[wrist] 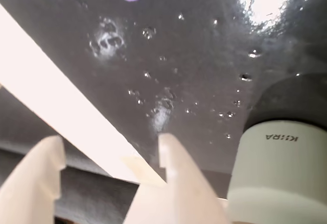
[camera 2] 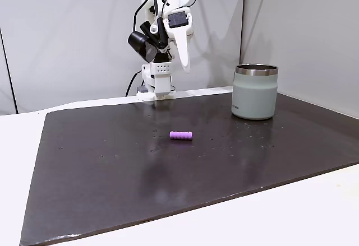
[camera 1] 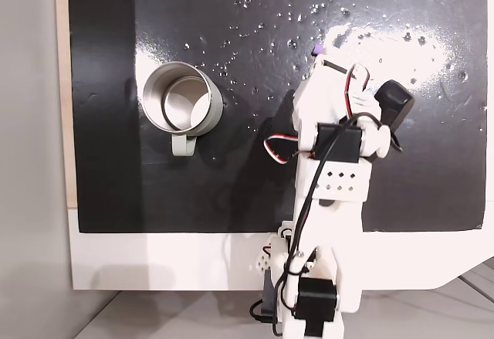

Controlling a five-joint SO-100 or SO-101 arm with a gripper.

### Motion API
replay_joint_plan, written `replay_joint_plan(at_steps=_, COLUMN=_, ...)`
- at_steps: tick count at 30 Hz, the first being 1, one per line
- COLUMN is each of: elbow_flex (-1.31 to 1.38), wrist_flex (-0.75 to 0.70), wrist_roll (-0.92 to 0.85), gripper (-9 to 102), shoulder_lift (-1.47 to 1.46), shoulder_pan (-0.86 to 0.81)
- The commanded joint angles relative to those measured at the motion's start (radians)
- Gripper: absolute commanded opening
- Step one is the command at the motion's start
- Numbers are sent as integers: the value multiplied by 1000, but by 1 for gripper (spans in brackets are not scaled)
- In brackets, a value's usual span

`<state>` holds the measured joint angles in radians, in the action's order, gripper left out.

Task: Grasp a pengrip and put it in the cup.

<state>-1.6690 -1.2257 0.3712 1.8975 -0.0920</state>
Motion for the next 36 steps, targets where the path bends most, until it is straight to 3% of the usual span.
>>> replay_joint_plan(at_steps=1, elbow_flex=160, wrist_flex=-41, wrist_roll=31, gripper=18, shoulder_lift=-91, shoulder_pan=-17)
replay_joint_plan(at_steps=36, elbow_flex=640, wrist_flex=-84, wrist_roll=67, gripper=18, shoulder_lift=-795, shoulder_pan=-71)
